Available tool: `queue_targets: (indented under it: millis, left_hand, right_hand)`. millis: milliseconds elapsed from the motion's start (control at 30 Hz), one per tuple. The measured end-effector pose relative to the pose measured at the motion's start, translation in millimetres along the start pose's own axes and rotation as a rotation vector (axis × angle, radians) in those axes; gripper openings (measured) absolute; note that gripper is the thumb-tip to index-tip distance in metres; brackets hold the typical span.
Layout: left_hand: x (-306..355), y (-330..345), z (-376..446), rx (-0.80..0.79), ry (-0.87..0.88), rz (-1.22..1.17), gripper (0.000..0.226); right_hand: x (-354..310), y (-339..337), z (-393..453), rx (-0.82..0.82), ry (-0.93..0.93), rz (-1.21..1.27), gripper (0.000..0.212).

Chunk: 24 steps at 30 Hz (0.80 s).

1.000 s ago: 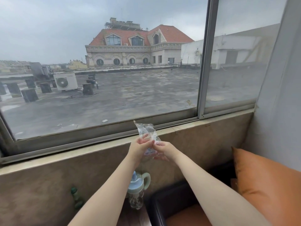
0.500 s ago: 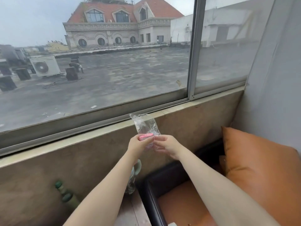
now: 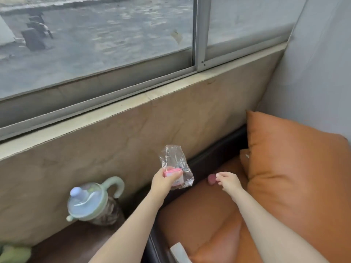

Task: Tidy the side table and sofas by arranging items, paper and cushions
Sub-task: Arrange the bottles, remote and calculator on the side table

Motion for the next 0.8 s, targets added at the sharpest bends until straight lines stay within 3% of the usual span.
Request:
queue_targets:
  millis: [100,367,633,800]
  left_hand:
    - [-29,19,23,-0.015,-0.059,0.026,0.026]
    - [-106,61,90,-0.039,-0.139,0.078,0.026]
    - [-195,92,161,-0.087,-0.178,0.033,0.030]
    - [-254,96,175,-0.077,-0.257,0.001,0.032]
  right_hand:
    - [27,7,31,0.014,-0.007,-0.135,0.032]
    - [75,35,110,-0.035,-0.007,-0.450,0.034]
    - [123,67,206,-0.007,0.004,-0.525,0.039]
    - [156,94,263,0.002,0.074,-0.514,0.072]
Point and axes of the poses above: each hand's wrist, its own z-axis towards the middle knuckle, its own y-axis out of the palm, x = y × z, the point moved 3 cm from there along z, towards the middle knuckle, and after that the axes turned 2 degrees about -z, right-handed, at the moved point
